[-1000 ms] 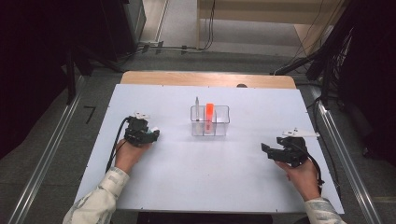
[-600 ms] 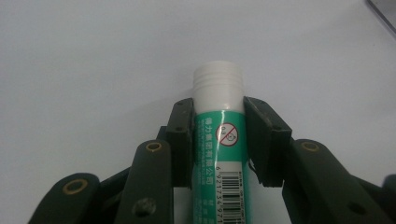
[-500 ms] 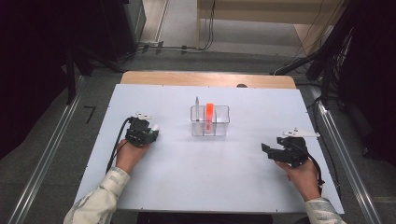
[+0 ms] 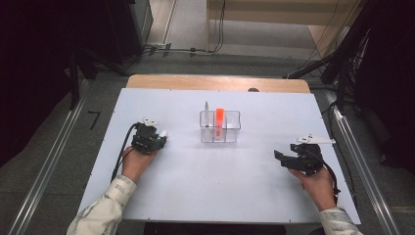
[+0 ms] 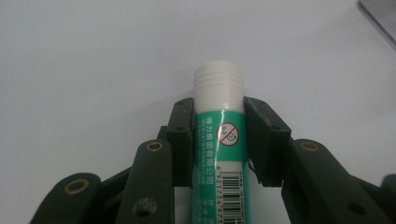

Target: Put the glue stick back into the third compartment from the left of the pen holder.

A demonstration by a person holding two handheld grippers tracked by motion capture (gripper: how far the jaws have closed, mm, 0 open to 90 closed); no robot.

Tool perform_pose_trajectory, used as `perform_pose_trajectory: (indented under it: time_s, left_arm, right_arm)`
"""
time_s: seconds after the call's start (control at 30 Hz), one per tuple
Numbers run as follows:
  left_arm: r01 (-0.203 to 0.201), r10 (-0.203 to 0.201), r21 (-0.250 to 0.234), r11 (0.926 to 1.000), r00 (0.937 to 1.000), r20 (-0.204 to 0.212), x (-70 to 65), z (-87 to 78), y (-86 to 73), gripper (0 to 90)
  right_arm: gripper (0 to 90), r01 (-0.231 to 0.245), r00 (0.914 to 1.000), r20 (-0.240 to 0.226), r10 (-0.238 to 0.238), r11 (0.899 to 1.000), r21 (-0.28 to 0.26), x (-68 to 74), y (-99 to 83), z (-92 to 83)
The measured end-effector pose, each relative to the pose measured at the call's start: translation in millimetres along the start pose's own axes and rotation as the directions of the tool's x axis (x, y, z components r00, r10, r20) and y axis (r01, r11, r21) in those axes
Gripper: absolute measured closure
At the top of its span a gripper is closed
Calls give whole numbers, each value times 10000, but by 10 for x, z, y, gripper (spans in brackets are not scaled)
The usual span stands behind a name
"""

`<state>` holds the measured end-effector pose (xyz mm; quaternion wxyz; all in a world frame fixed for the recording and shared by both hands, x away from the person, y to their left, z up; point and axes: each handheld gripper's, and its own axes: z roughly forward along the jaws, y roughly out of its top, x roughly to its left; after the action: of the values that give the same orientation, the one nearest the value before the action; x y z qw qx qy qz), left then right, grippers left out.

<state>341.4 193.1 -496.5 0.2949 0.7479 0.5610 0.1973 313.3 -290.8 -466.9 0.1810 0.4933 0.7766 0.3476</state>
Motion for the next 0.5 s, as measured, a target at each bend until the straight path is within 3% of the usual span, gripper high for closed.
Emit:
perform_pose_trajectory:
  time_s: [0.5]
  left_arm:
    - [60, -52, -637, 9980, 9999, 123, -1, -92, 21, 656]
  right_arm:
    - [267, -27, 10000, 2, 27, 10000, -3, -5, -5, 1]
